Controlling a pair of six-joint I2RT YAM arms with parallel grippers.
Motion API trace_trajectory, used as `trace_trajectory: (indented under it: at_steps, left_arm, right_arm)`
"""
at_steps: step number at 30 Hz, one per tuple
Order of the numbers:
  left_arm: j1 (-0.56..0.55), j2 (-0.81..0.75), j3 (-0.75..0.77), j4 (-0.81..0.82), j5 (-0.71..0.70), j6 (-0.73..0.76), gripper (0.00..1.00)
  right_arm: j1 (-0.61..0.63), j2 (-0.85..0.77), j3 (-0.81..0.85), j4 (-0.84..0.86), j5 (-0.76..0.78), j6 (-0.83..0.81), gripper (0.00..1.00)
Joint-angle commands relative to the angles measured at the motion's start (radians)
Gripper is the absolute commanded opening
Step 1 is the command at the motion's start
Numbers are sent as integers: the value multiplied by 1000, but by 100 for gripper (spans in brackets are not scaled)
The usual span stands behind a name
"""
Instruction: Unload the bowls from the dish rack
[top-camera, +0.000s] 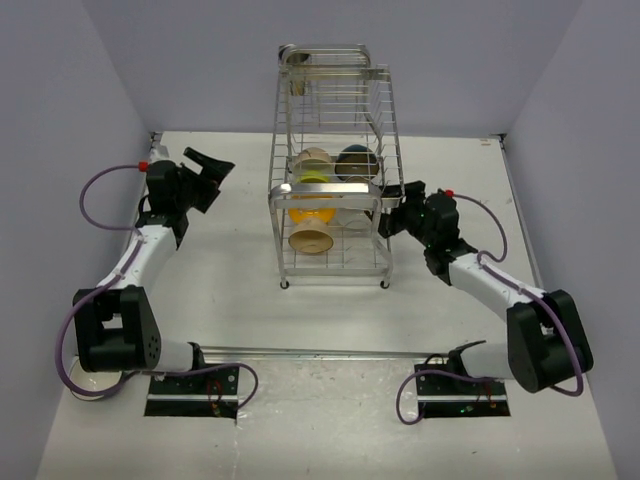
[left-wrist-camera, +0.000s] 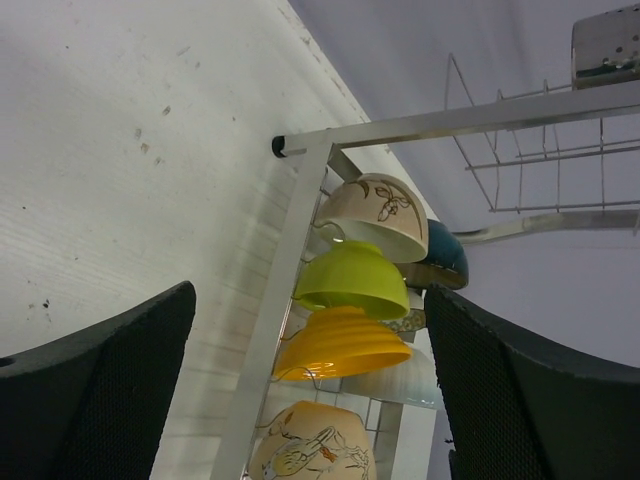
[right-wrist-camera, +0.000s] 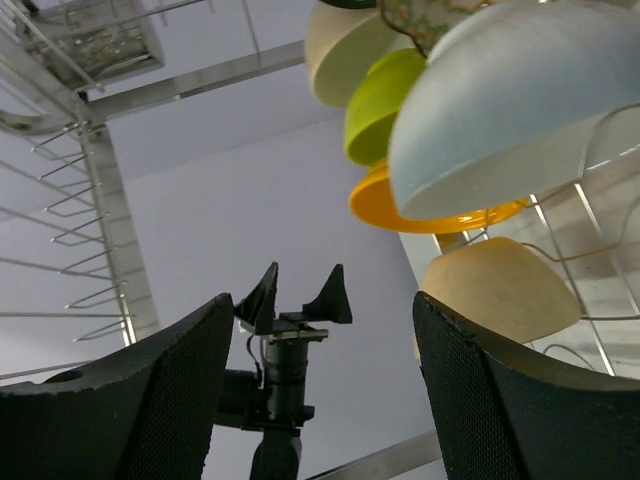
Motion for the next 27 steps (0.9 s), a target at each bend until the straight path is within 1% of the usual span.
trace_trajectory:
  at_steps: [1,4,6,8,9,10,13,15,21,22,27]
  left_arm:
    - [-4,6,21,19,24,-22,95]
    - [-4,4,14,43,37,-19,95]
    - [-4,6,14,43,47,-13,94]
    - [-4,6,15,51,53,-11,94]
    - [-3,9,15,55,63,-10,94]
    - [-4,8,15,57,71,-11,94]
    - [-9,3,14,57,80,-2,94]
    - [-17,-2,12,55,82,1,94]
    - [-32,-3,13,49,88,-5,93]
    - [-35,-3,14,51,90,-4,93]
    - [-46,-20,1,51,84,4,93]
  right_arm:
    - [24,30,-64,117,81,87,73]
    - [34,78,-74,161,101,87,75]
    - [42,107,-84,245,117,87,75]
    - [45,156,-79,280,137,72,75]
    - [44,173,-74,324,144,67,75]
    - [44,207,-73,351,160,60,75]
    - [44,251,-55,412,169,64,73]
    - [47,278,-58,452,204,75,72]
    - [54,305,-47,494,293,112,66]
    - [56,307,-38,492,304,112,64]
    - [109,307,-1,446,385,159,63]
